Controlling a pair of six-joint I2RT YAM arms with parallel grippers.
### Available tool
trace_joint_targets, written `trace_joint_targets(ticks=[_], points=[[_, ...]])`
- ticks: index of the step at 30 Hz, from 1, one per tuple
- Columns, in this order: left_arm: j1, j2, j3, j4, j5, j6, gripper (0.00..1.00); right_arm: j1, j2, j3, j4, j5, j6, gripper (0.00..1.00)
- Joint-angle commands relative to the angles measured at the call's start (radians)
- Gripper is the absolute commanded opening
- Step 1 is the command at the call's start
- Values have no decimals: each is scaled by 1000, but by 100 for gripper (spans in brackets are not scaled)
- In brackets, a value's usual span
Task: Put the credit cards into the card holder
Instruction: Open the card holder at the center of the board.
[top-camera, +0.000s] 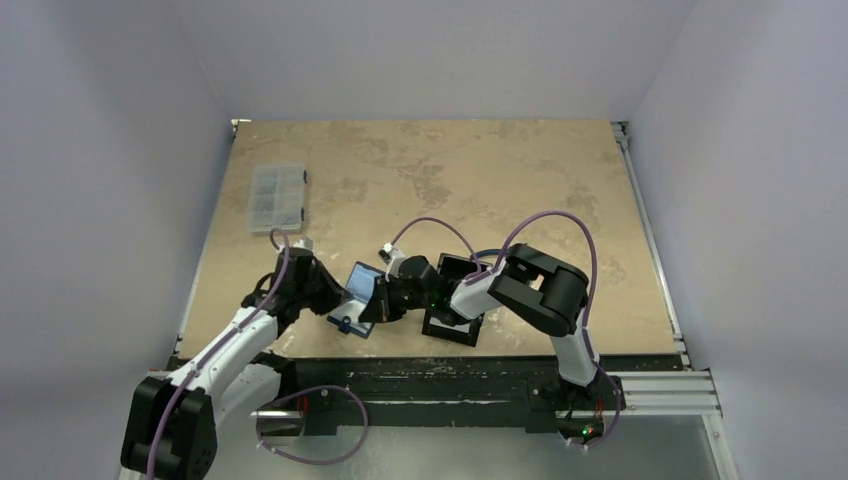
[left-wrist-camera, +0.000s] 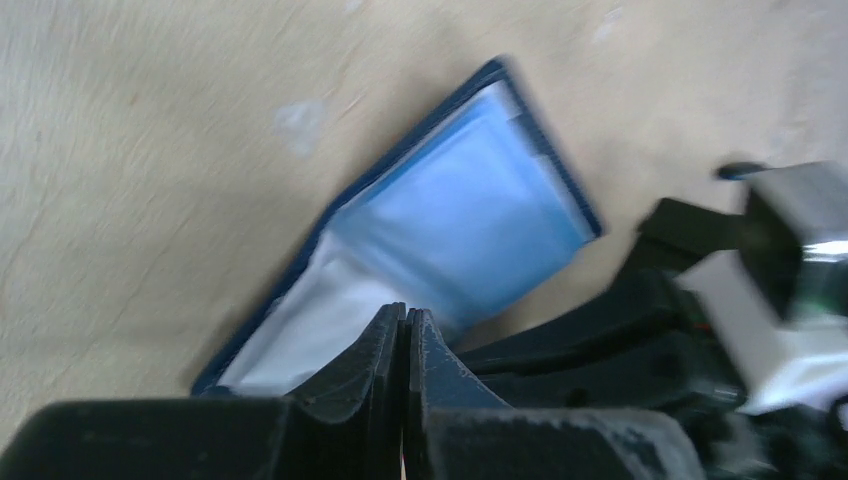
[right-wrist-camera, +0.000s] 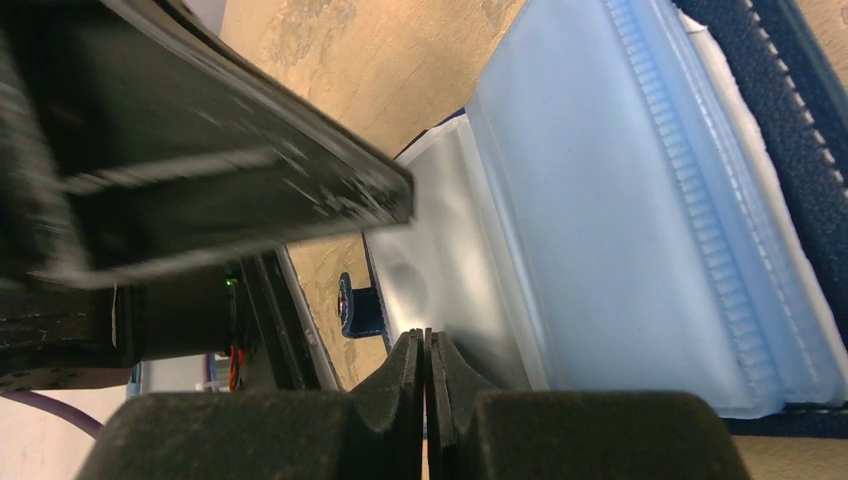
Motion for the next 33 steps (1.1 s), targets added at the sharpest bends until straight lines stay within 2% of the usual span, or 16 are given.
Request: trace_joint_targets(ticks=[1, 8, 11, 14, 18, 24, 27, 33], points=[[3, 48, -78, 24, 25, -37, 0, -18, -1, -20, -91, 16, -21, 8], [-1, 179, -92, -35, -56, -60, 0, -74, -84, 59, -230, -55, -88, 15], [-3, 218, -71, -52, -82, -47, 0, -95, -92, 134, -312, -120, -132, 21], [-3, 228, -72, -47, -92, -45, 0, -99, -65, 228, -398, -175, -184, 23], [-3, 217, -71, -52, -96, -46, 0, -108, -33, 277, -409, -210, -185, 22], [-3, 196, -74, -76, -90, -76, 0, -174, 48, 235, -317, -210, -133, 16], [-3, 187, -63, -104, -94, -92, 0, -200, 108, 217, -317, -181, -132, 13], [-3, 130, -35, -131, -77, -102, 0, -205, 98, 192, -353, -117, -166, 13]])
